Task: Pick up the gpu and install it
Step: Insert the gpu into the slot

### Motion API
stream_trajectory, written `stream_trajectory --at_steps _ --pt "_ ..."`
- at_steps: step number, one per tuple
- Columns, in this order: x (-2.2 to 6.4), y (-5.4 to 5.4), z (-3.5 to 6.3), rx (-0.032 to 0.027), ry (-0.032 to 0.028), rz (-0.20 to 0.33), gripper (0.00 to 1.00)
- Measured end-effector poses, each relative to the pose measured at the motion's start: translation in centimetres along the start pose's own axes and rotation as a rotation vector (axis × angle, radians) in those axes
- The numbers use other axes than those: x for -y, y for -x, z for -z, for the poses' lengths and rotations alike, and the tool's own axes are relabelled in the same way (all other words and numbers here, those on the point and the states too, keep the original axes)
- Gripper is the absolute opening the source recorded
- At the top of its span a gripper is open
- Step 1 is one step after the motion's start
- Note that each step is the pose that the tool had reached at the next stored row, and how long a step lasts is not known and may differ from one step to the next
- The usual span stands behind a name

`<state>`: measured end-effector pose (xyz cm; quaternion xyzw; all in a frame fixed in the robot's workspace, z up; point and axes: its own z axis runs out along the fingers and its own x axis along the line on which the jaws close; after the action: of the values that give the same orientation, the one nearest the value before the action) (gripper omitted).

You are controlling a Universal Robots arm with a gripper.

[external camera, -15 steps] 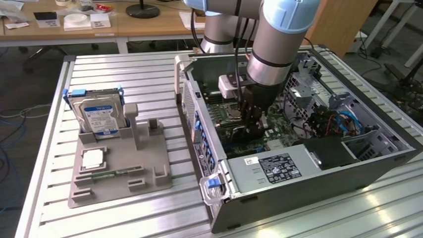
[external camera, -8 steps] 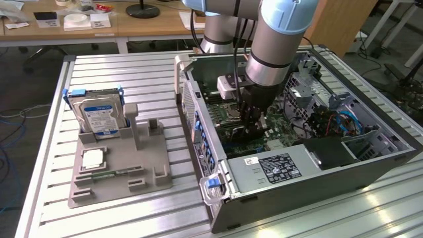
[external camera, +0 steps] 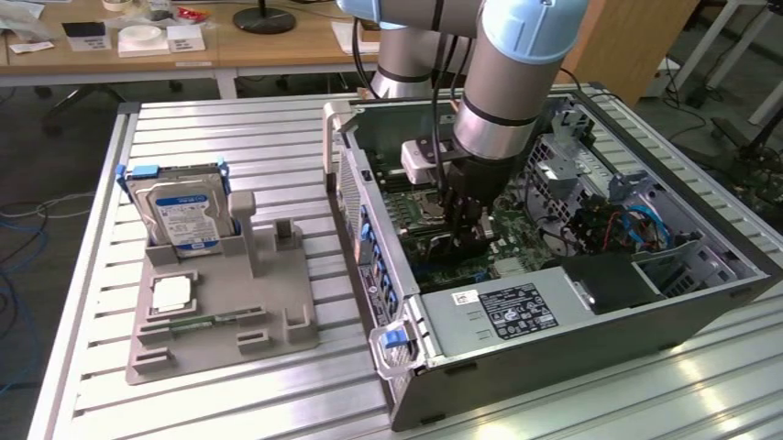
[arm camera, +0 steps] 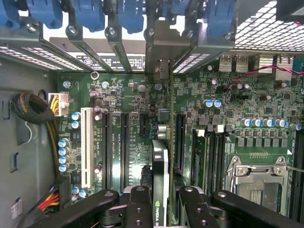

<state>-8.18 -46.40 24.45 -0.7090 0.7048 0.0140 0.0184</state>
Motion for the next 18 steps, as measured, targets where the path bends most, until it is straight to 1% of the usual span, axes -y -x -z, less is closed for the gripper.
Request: stream_trajectory --at_steps 18 --pt "-0.01 0.0 -0.17 0.0008 0.0004 0.0 0.27"
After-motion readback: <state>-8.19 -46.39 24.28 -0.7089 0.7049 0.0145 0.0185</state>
